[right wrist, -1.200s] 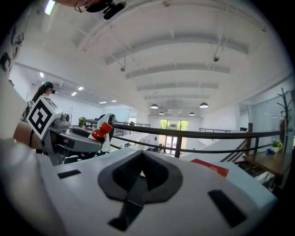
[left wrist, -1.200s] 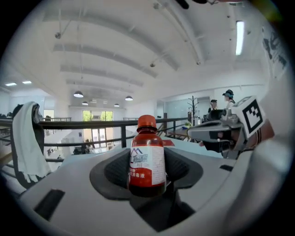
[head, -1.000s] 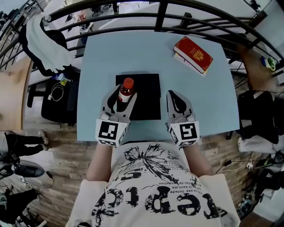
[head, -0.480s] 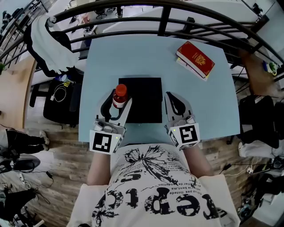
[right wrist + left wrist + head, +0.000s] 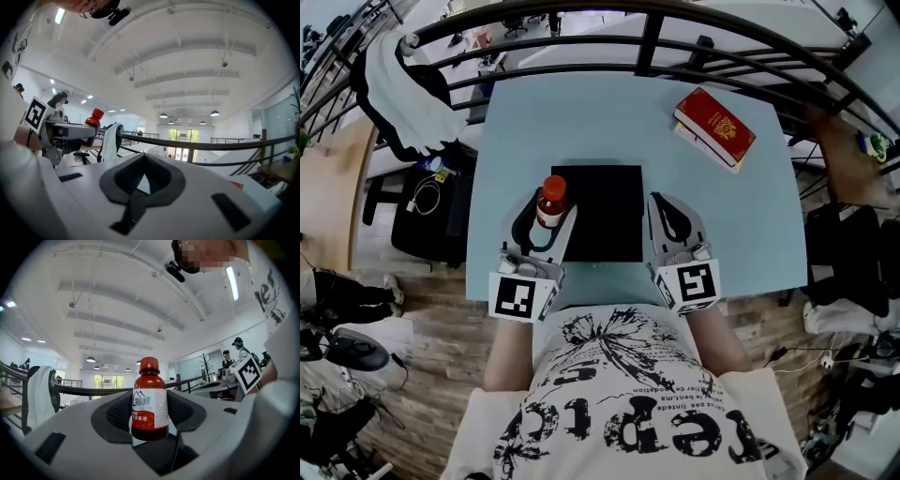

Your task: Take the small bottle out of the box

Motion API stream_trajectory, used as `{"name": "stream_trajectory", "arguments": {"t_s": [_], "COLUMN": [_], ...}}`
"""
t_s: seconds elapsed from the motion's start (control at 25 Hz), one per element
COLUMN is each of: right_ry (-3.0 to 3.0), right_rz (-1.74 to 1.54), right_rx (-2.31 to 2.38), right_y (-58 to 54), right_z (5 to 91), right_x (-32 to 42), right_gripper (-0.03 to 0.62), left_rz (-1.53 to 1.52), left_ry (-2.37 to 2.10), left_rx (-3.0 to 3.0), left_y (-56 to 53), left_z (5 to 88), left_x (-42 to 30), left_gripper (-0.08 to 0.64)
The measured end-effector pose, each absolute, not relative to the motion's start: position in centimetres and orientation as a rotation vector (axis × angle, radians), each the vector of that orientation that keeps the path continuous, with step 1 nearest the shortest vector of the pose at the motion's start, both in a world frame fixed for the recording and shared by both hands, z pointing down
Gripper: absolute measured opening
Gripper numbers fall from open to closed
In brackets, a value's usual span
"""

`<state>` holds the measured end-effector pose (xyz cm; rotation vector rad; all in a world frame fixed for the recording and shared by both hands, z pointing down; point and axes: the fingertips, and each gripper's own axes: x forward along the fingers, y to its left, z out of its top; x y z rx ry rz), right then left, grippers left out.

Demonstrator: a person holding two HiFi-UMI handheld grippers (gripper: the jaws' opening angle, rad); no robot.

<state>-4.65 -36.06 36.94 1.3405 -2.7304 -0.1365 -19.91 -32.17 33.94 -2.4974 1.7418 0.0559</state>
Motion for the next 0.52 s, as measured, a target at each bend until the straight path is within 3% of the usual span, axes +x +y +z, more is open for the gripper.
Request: {"name": "stream_trajectory", "arguments": {"t_s": [0.52], "right_ry": [-2.731], "right_rz": [-0.161], "right_rx": [1.312], "right_y": [-36.1], "right_z": [37.0], "right_x": [-5.8], "right_gripper": [0.008], "left_rz": [0.049], "left_ry": [1.749], "left_rx": [-2.527], "left_y": [-32.7], "left_z": [34.7], "left_x": [-20.4], "left_gripper": [0.231]}}
